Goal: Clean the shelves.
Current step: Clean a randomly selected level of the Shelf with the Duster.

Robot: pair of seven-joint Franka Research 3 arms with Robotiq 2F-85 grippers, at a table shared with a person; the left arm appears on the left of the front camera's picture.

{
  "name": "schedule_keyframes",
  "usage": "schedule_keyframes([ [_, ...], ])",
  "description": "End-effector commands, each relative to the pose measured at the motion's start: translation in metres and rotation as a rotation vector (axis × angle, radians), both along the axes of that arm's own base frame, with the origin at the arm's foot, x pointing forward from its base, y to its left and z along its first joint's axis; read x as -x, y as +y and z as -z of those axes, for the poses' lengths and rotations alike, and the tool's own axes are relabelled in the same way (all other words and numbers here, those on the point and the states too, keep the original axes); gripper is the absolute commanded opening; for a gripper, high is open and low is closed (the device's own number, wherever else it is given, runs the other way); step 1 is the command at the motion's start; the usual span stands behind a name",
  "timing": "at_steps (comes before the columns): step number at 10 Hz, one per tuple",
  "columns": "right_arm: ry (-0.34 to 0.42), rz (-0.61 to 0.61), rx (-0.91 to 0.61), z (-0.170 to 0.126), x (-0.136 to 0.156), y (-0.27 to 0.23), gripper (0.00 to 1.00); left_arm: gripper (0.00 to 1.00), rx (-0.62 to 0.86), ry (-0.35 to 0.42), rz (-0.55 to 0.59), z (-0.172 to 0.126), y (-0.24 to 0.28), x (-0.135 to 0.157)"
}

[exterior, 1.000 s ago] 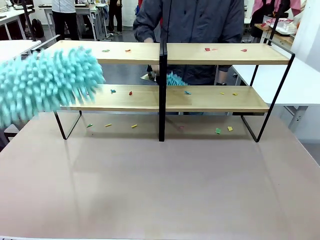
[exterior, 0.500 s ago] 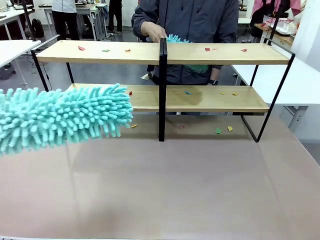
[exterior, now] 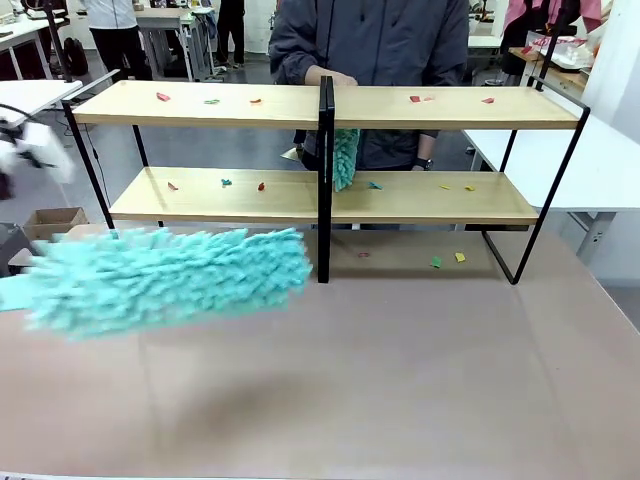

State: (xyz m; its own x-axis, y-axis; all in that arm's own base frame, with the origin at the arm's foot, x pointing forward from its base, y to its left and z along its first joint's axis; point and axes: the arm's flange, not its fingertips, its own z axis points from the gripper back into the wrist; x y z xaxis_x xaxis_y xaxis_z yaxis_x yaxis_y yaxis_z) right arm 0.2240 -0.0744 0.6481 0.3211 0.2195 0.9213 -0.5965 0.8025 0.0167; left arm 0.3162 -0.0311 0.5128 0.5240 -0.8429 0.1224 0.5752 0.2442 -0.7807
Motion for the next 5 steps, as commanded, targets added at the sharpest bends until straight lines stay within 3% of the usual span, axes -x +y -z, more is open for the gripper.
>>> schedule_keyframes([
  [1,-0.004,-0.01,-0.006,0.0,0.0,0.0,1.0,0.12,0.011,-0.04,-0.107,0.007,-0.031,-0.028],
  [2,-0.004,-0.01,-0.006,0.0,0.0,0.0,1.0,0.12,-0.018,-0.086,-0.201,0.015,-0.044,-0.048],
  [3,-0.004,-0.01,-0.006,0.0,0.0,0.0,1.0,0.12,0.026,-0.008,-0.147,0.007,-0.032,-0.049],
  [5,-0.004,-0.01,-0.006,0.0,0.0,0.0,1.0,0.12,0.098,0.105,0.172,-0.035,0.065,0.005],
])
